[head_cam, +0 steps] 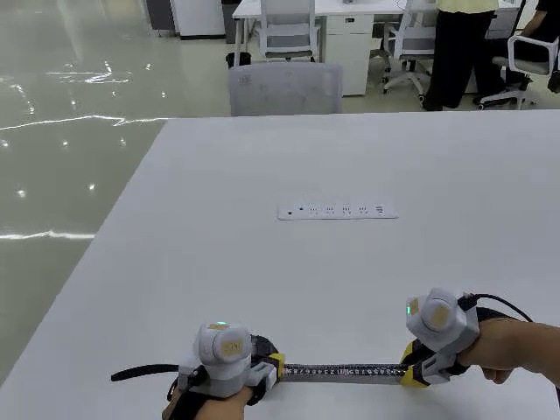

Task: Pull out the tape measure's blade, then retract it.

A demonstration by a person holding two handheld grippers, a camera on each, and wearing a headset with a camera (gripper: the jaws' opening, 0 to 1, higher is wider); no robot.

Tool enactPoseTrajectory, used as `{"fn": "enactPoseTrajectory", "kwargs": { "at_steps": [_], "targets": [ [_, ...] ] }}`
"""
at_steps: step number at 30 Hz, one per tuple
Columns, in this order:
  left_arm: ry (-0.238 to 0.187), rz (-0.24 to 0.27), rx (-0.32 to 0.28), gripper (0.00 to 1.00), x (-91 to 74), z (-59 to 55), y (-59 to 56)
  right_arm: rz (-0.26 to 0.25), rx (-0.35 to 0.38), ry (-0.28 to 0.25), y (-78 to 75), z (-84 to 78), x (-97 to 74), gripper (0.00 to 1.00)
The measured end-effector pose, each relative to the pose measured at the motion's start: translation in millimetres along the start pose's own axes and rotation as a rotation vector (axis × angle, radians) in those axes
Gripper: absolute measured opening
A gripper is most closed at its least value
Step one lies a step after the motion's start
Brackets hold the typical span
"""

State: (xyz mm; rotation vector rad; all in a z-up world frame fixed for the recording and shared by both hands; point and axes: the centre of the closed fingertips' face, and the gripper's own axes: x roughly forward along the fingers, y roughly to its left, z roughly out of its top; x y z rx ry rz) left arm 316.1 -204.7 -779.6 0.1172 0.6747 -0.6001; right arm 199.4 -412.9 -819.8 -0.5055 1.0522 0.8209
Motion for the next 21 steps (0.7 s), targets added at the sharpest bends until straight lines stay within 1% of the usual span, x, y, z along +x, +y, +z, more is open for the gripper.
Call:
{"fn": "enactPoseTrajectory", "kwargs": {
  "at_steps": [12, 21],
  "targets": [
    [0.001, -0.005, -0.010, 0.57, -0.5, 0.4, 0.2, 0.004, 0.003, -0.011, 1.2, 9.6, 4.6, 0.13],
    [-0.001, -0.022, -0.018, 0.57, -1.1, 1.1, 1.3, 0.002, 0.000, -0.021, 2.4, 14.4, 5.1, 0.13]
  ]
}}
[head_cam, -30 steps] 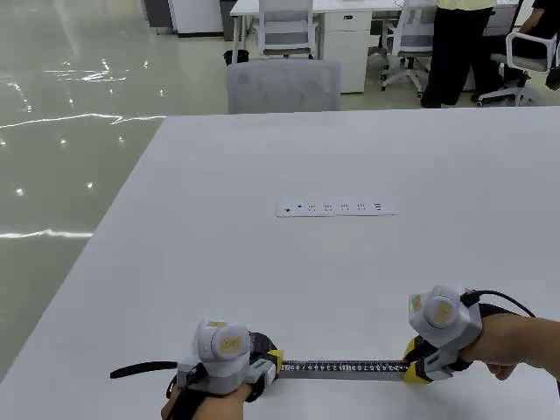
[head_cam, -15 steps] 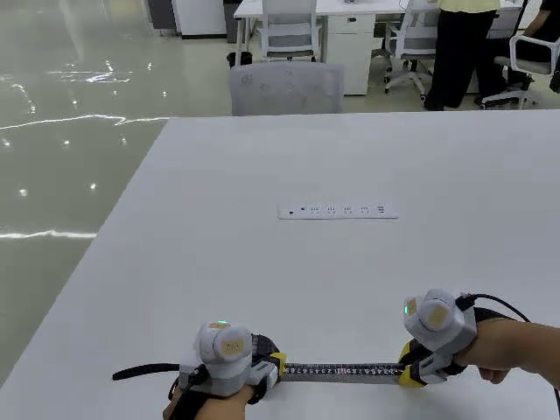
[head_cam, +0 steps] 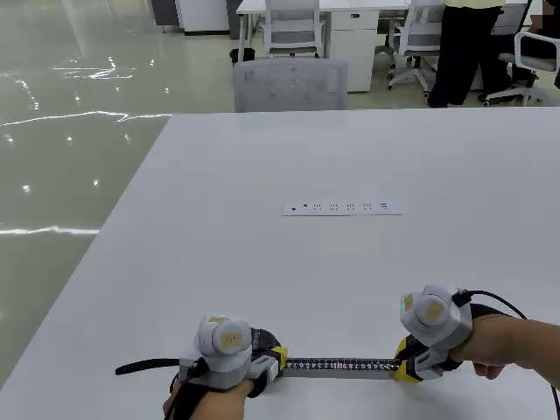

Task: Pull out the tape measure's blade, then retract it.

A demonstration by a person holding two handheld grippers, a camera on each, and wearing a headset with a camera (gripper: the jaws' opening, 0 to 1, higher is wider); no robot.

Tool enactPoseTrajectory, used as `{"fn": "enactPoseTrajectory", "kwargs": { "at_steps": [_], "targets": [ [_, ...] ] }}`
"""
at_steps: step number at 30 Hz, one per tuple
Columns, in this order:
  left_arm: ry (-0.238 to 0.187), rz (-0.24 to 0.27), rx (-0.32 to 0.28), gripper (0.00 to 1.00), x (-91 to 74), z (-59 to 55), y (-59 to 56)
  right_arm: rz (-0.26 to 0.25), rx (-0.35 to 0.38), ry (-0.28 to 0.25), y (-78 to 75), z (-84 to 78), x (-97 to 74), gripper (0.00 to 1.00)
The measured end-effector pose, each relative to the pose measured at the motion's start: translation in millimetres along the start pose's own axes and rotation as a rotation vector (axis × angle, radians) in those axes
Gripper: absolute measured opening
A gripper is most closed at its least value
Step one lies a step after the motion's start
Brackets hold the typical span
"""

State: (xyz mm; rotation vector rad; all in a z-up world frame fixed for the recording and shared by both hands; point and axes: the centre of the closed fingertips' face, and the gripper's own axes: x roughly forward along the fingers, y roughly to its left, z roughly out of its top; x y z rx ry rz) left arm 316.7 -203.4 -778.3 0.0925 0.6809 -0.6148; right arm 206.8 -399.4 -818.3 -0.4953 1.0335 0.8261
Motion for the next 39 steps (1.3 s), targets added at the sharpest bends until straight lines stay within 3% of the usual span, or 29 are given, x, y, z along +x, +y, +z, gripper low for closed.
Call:
{"fn": "enactPoseTrajectory", "kwargs": {
  "at_steps": [14, 39],
  "targets": [
    [0.003, -0.009, 0.003, 0.57, 0.2, -0.1, 0.6, -0.003, 0.006, -0.009, 0.9, 8.4, 3.1, 0.13],
    [0.005, -0.015, 0.004, 0.57, 0.1, -0.8, -0.6, 0.006, 0.008, -0.058, 6.9, 41.2, 18.3, 0.13]
  ]
}}
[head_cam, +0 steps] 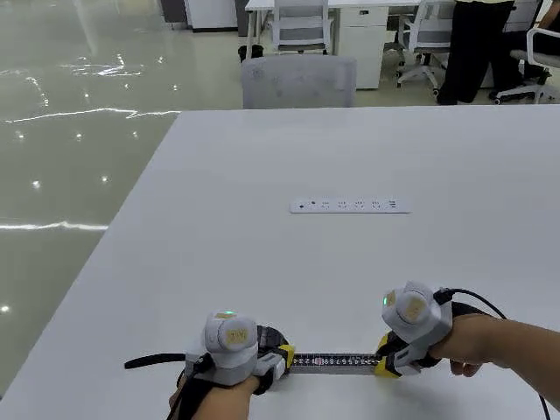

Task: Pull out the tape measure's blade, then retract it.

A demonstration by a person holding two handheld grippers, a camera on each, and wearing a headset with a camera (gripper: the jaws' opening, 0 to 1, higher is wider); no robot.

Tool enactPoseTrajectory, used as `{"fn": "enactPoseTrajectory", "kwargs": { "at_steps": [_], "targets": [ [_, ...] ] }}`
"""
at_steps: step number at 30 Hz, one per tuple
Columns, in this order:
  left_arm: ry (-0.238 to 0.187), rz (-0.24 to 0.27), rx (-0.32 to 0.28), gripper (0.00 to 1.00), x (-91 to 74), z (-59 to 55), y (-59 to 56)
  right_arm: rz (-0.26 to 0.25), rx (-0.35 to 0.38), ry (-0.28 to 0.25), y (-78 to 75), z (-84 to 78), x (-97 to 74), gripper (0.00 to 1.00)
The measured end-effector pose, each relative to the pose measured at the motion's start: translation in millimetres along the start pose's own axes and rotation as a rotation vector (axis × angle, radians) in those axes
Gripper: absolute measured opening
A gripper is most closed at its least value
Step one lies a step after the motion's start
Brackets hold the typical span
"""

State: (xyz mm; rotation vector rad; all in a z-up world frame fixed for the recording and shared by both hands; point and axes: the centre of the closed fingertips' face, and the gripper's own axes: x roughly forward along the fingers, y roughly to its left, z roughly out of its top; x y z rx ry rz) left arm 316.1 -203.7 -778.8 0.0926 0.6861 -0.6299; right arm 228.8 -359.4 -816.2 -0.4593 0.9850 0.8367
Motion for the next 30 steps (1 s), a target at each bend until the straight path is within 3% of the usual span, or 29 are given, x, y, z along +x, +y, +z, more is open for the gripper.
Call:
{"fn": "enactPoseTrajectory", "kwargs": {
  "at_steps": [14, 30],
  "targets": [
    [0.002, -0.001, 0.003, 0.57, 0.5, -0.2, -0.2, 0.004, -0.013, -0.023, 3.4, 13.0, 5.8, 0.13],
    [0.002, -0.007, -0.004, 0.57, 0.9, 0.0, 0.3, 0.013, -0.018, -0.050, 11.0, 38.3, 23.8, 0.13]
  ]
}}
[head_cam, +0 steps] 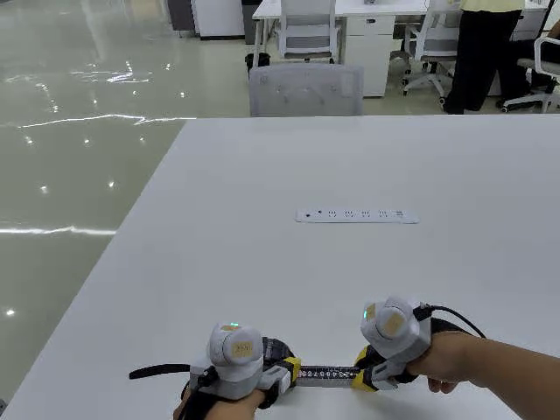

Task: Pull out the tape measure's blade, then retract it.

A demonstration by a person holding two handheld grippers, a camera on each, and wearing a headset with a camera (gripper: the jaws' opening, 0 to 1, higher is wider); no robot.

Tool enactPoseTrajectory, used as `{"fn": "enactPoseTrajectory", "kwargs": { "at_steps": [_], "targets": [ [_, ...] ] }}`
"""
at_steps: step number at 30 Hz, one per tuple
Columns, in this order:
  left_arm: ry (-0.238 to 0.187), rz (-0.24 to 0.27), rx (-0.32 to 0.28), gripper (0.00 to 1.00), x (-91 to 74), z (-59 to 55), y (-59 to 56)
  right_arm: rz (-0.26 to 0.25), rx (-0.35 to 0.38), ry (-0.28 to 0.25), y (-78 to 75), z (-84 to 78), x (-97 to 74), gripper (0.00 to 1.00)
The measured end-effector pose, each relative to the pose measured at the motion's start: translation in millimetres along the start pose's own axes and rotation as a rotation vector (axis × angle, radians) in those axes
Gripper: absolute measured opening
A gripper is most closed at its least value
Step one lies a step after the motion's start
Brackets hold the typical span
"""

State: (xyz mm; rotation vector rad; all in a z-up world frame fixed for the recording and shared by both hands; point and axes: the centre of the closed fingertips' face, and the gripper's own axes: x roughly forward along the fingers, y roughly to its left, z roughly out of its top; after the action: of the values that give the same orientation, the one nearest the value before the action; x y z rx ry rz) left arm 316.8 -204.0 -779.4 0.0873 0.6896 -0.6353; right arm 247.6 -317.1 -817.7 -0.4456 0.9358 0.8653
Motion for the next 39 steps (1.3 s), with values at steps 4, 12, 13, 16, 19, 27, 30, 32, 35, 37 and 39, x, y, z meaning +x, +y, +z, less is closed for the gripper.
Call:
{"fn": "enactPoseTrajectory", "kwargs": {
  "at_steps": [4, 12, 13, 16, 19, 27, 30, 32, 35, 37, 39],
  "targets": [
    [-0.001, -0.001, -0.004, 0.57, 0.0, 0.0, 0.1, 0.001, 0.005, -0.012, 2.1, 6.4, 4.8, 0.13],
    [-0.004, 0.000, -0.001, 0.57, 0.4, -0.1, 0.6, 0.008, -0.009, -0.016, 4.5, 16.1, 11.3, 0.13],
    [-0.004, -0.001, -0.004, 0.57, 0.3, -0.1, 0.8, 0.008, -0.011, -0.017, 5.2, 17.5, 12.2, 0.13],
    [-0.004, -0.004, -0.004, 0.57, -0.4, -0.5, 0.2, 0.010, -0.015, -0.018, 7.2, 21.5, 14.6, 0.13],
    [-0.003, -0.008, -0.004, 0.57, -0.8, -0.9, 0.2, 0.011, -0.019, -0.023, 8.3, 24.5, 17.0, 0.13],
    [-0.002, -0.008, -0.008, 0.57, -2.0, -1.0, -0.4, 0.021, -0.007, -0.035, 10.1, 31.9, 22.6, 0.13],
    [-0.002, -0.007, -0.009, 0.57, -1.9, -0.9, -0.4, 0.025, -0.010, -0.036, 11.5, 35.9, 24.4, 0.13],
    [-0.003, -0.008, -0.008, 0.57, -2.0, -0.8, -0.3, 0.028, -0.011, -0.036, 11.7, 38.0, 25.8, 0.13],
    [-0.003, -0.009, -0.010, 0.57, -2.1, -0.7, -0.3, 0.032, -0.007, -0.038, 13.4, 41.1, 27.4, 0.13],
    [-0.002, -0.009, -0.011, 0.57, -2.0, -0.4, -0.4, 0.033, -0.008, -0.040, 14.3, 42.8, 28.1, 0.13],
    [-0.001, -0.009, -0.012, 0.57, -2.3, -0.2, -0.3, 0.034, -0.010, -0.044, 14.9, 45.3, 29.4, 0.13]
  ]
}}
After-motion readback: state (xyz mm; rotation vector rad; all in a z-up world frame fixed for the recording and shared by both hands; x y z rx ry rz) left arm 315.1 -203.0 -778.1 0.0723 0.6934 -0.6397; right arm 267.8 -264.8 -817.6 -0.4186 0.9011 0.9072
